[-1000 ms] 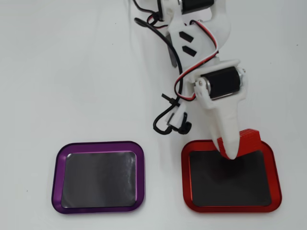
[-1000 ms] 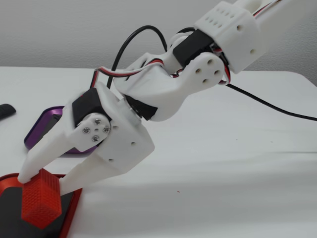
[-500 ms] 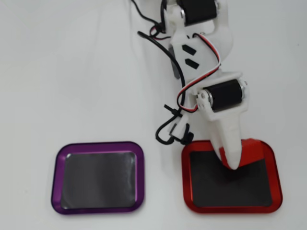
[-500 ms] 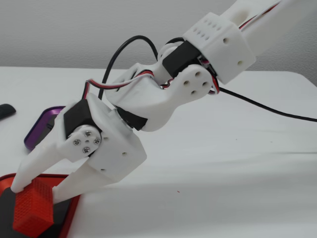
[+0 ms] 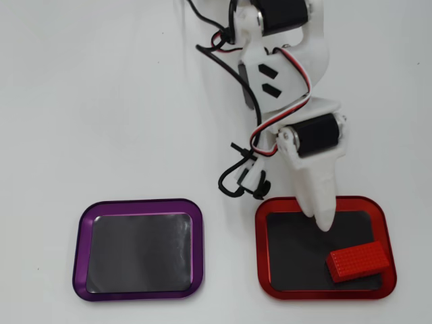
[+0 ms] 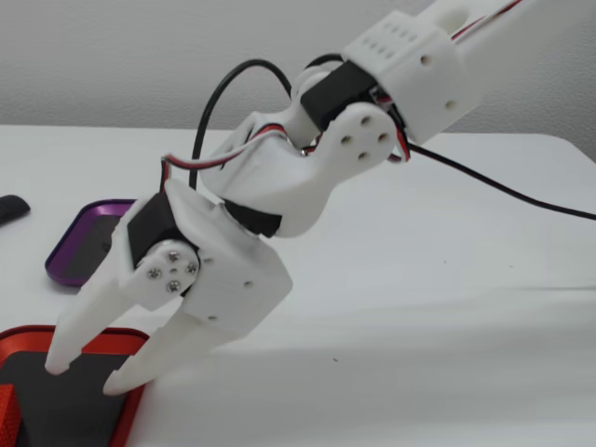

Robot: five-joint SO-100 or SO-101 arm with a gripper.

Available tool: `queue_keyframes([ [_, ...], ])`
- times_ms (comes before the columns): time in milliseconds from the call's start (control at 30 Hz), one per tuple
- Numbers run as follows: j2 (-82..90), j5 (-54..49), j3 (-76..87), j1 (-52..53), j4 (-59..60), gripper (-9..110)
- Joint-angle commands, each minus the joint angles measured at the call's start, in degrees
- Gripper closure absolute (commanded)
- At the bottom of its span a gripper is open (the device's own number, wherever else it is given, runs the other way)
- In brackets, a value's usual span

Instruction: Grasp a red block and put it in the left red dish.

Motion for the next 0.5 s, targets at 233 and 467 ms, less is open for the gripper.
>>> queue_keyframes([
  [233,29.7,0.3,-2.2,-0.2,25.3,85],
  [467,47.8,0.2,-2.2,0.6,54.6,71],
])
